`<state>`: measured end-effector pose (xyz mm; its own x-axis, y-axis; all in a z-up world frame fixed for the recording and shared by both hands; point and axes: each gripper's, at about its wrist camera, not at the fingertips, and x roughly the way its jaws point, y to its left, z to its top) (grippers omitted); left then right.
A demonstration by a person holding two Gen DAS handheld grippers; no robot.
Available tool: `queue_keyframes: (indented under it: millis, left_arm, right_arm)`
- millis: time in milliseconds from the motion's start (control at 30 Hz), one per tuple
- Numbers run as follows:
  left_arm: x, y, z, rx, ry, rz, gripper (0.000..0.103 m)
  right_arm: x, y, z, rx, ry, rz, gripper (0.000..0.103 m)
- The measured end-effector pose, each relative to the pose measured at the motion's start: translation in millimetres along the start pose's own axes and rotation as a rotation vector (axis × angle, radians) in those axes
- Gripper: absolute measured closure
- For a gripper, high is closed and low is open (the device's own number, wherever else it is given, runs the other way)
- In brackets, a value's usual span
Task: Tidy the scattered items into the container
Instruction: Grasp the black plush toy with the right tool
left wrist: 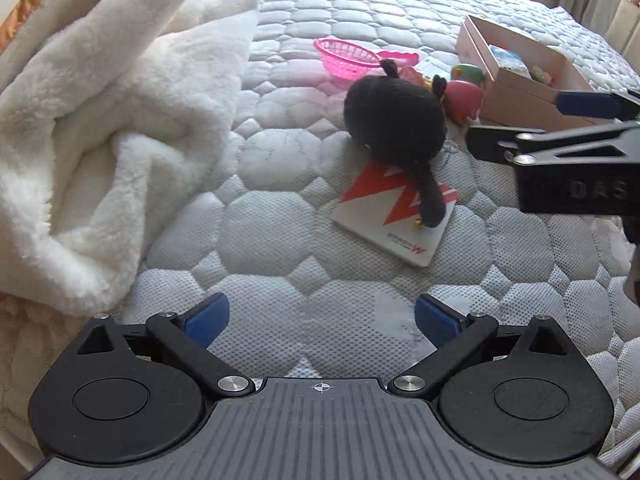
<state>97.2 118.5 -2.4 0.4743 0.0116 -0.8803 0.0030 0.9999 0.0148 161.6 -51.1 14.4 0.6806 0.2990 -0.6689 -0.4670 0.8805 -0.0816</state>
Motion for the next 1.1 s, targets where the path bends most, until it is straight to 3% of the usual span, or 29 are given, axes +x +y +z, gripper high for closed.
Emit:
queue_keyframes:
  millis: [67, 233, 400, 500, 667, 800, 933, 1100]
  left_arm:
    - [0.3, 13.5, -4.6, -0.010, 0.010, 0.003, 0.001]
    - [0.6, 40.2, -14.4, -0.033, 0.024, -0.006, 0.001]
    - [0.4, 56.7, -19.1, -0.060, 0.027, -0.009, 0.000]
    - [1.3, 58.8, -20.6, -0.068, 0.029, -0.008, 0.000]
    - [2.2, 46.8, -19.3, -0.059, 0.035, -0.022, 0.000]
    - [-2.6, 25.9, -12.9, -0.034, 0.023, -0.062, 0.000]
    - [-4.9, -0.5, -4.2, 0.012, 0.007, -0.103, 0.000]
    - [3.0, -32.6, 2.8, 0.044, 0.010, -0.110, 0.000]
  right_arm:
    - [19.9, 19.4, 9.9, -0.084, 0.002, -0.031, 0.018]
    - [58.8, 55.9, 23.5, -0.236, -0.025, -0.054, 0.020]
    - [93.1, 79.6, 16.9, -0.407, 0.035, -0.081, 0.020]
    - [96.9, 81.3, 13.0, -0.456, 0.049, -0.118, 0.032]
    - [66.3, 50.8, 18.3, -0.274, 0.084, -0.068, 0.038]
    - [12.9, 3.3, 8.8, 0.020, 0.142, 0.051, 0.038]
    - [-34.1, -46.4, -27.4, 0.280, 0.240, 0.116, 0.038]
    - [-46.1, -92.2, -89.5, 0.477, 0.352, 0.114, 0.036]
